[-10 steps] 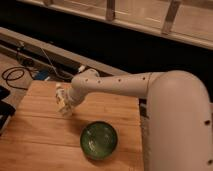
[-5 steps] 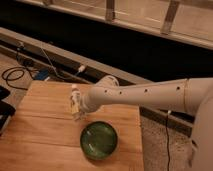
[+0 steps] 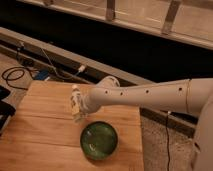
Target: Place the bottle in the ceramic bowl
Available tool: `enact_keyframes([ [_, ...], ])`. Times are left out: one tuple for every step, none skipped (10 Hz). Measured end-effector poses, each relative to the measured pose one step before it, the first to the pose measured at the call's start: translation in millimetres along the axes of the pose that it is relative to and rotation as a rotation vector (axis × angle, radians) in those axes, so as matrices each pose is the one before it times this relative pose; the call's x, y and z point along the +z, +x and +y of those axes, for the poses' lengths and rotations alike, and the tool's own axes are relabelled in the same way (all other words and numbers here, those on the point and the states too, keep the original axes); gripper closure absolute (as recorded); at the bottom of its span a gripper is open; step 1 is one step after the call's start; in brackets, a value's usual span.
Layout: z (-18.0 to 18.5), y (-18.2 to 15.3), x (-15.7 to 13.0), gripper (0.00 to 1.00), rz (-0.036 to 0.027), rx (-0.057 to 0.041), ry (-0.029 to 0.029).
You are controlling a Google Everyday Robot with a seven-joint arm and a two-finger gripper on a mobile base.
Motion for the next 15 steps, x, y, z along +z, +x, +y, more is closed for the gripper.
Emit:
enact_keyframes([
  [-0.51, -0.02, -0.18, 1.0, -0.00032, 0.00064, 0.00048],
  [-0.25, 0.23, -0.02, 1.0, 0.00081, -0.00198, 0.00298],
  [0.11, 1.55, -1.38, 1.0, -0.00255, -0.00114, 0.01173],
  [0.08, 7.83, -4.33, 1.0, -0.00637, 0.0026, 0.01589],
  [-3.74, 9.2, -5.28, 1.0, -0.00249, 0.00638, 0.01363],
  [-6.16, 13.91, -5.08, 1.0, 0.0039, 0.00816, 0.01428],
  [-9.05, 20.52, -6.08, 1.0, 0.00862, 0.00945, 0.01529],
  [-10.63, 19.95, -5.88, 1.0, 0.00723, 0.01332, 0.01446],
  [-9.96, 21.81, -4.92, 1.0, 0.00843, 0.01665, 0.01194],
  [-4.38, 17.81, -1.27, 1.0, 0.01619, 0.00802, 0.01379],
  [-2.49, 19.74, 3.81, 1.0, 0.05153, 0.00148, 0.03332],
  [-0.04, 12.45, 6.89, 1.0, 0.07456, -0.002, 0.03762],
  [2.89, 7.73, 4.78, 1.0, 0.0622, -0.0095, 0.02483],
  [0.19, 2.88, 6.12, 1.0, 0.04685, -0.00905, 0.03398],
  [2.11, -0.85, 3.48, 1.0, 0.0144, -0.00341, 0.0142],
])
